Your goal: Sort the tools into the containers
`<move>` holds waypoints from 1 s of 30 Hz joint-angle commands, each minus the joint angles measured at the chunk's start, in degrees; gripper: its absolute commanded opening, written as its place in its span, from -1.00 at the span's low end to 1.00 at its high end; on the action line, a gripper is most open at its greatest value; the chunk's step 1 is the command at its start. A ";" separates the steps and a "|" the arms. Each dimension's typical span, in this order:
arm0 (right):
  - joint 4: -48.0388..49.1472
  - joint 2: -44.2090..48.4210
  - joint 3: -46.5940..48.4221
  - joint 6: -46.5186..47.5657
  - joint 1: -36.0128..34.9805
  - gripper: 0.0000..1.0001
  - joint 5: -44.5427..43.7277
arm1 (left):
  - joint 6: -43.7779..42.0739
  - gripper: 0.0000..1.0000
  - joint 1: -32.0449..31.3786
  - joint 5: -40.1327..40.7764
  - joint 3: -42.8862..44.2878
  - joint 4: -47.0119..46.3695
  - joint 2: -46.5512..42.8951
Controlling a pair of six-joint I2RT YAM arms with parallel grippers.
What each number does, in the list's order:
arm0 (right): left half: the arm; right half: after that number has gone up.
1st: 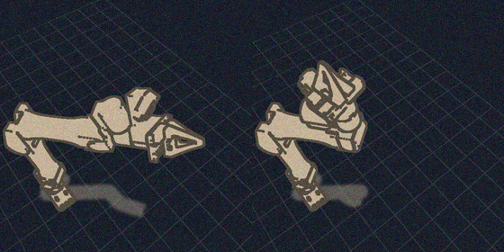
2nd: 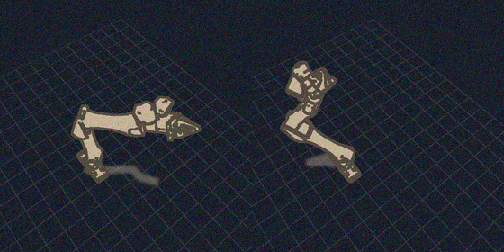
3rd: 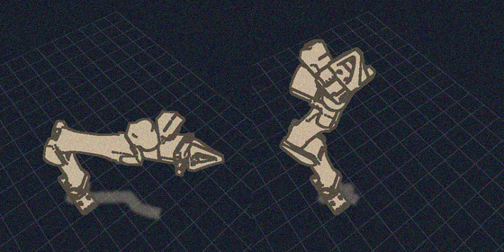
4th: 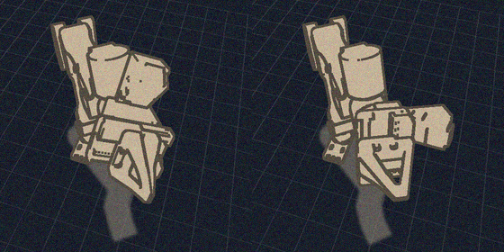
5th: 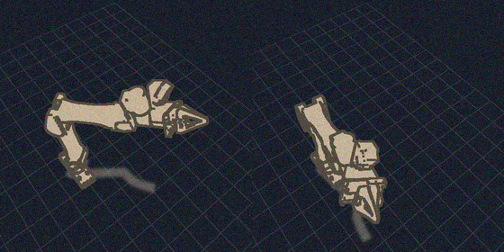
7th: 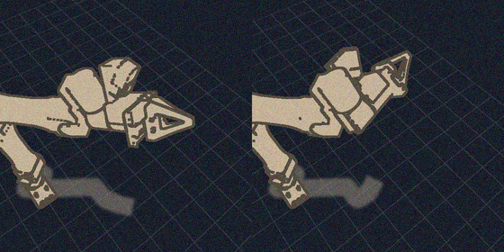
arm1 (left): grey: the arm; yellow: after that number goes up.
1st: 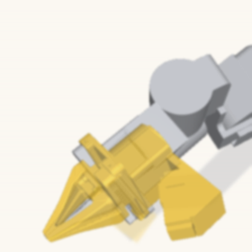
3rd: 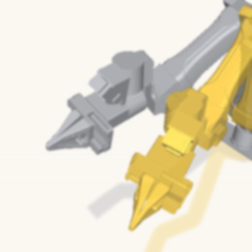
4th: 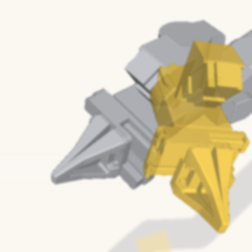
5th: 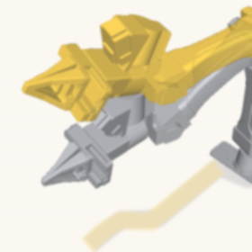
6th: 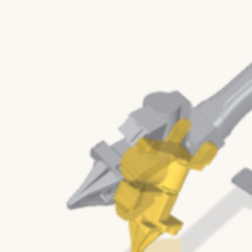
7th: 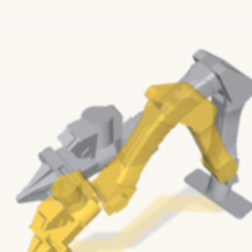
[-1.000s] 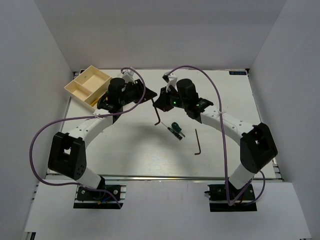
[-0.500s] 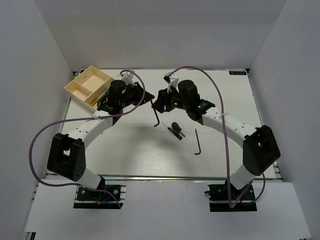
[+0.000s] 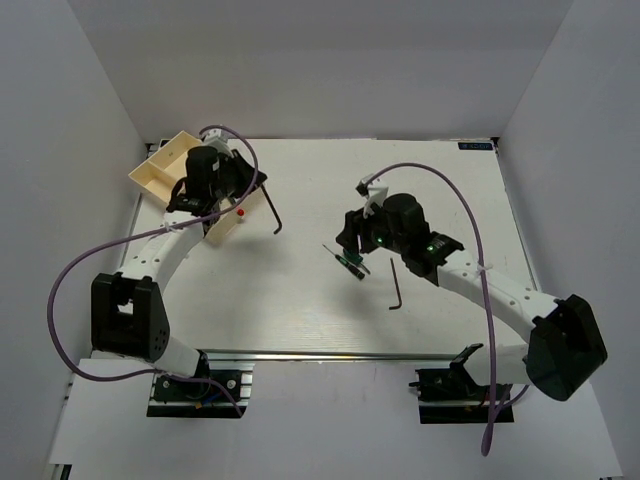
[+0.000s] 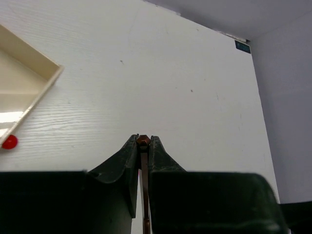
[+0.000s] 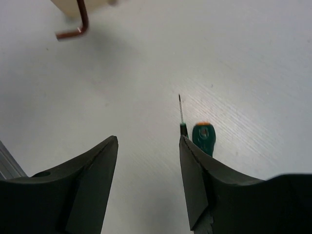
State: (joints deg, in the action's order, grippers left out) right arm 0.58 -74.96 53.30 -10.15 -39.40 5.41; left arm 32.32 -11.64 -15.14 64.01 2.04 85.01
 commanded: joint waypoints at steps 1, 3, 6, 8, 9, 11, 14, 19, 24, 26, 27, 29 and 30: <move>-0.05 4.64 -3.98 0.49 0.20 0.19 -3.47 | -1.90 -1.00 2.93 1.68 4.62 1.12 -0.38; -0.31 7.09 -6.53 0.22 0.20 0.20 -4.87 | -3.48 -1.00 4.25 3.17 5.77 2.08 -0.11; -0.32 10.34 -9.51 -0.83 0.02 0.20 -7.41 | -5.86 -1.00 6.80 5.02 9.11 4.54 1.12; -0.40 12.54 -10.67 -1.62 0.11 0.21 -8.31 | -7.17 -1.00 8.99 5.90 11.05 5.25 2.08; -0.40 13.25 -11.80 -2.49 0.11 0.22 -9.01 | -7.53 -1.00 9.70 6.43 11.75 5.77 2.61; -0.23 15.44 -13.21 -3.55 0.11 0.22 -9.19 | -9.02 -1.00 11.54 8.36 14.02 7.18 4.10; -0.32 17.73 -14.45 -4.26 -0.06 0.22 -9.36 | -10.34 -1.00 14.09 9.59 15.71 7.01 5.86; -0.49 20.81 -16.03 -5.14 0.02 0.22 -9.36 | -11.75 -1.00 17.52 11.18 20.01 7.54 9.38; -0.49 21.87 -17.70 -5.32 0.02 0.22 -9.45 | -12.28 -1.00 19.81 12.41 23.52 6.66 12.10; -0.49 21.61 -17.88 -5.58 0.11 0.22 -8.75 | -12.19 -1.00 20.43 13.46 24.93 6.48 13.24; -0.40 21.61 -17.97 -5.58 -0.06 0.22 -8.49 | -12.28 -1.00 20.95 13.90 26.16 6.39 14.21; -0.49 21.17 -18.23 -5.58 0.11 0.22 -8.31 | -11.84 -1.00 21.48 14.34 26.87 5.43 15.00; -0.49 21.08 -18.49 -5.58 0.02 0.22 -8.31 | -11.49 -1.00 21.48 14.26 27.13 4.82 15.62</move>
State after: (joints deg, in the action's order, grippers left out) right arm -1.58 -53.93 35.53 -14.98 -39.40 -2.98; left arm 20.80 9.21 -2.13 87.94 9.56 101.03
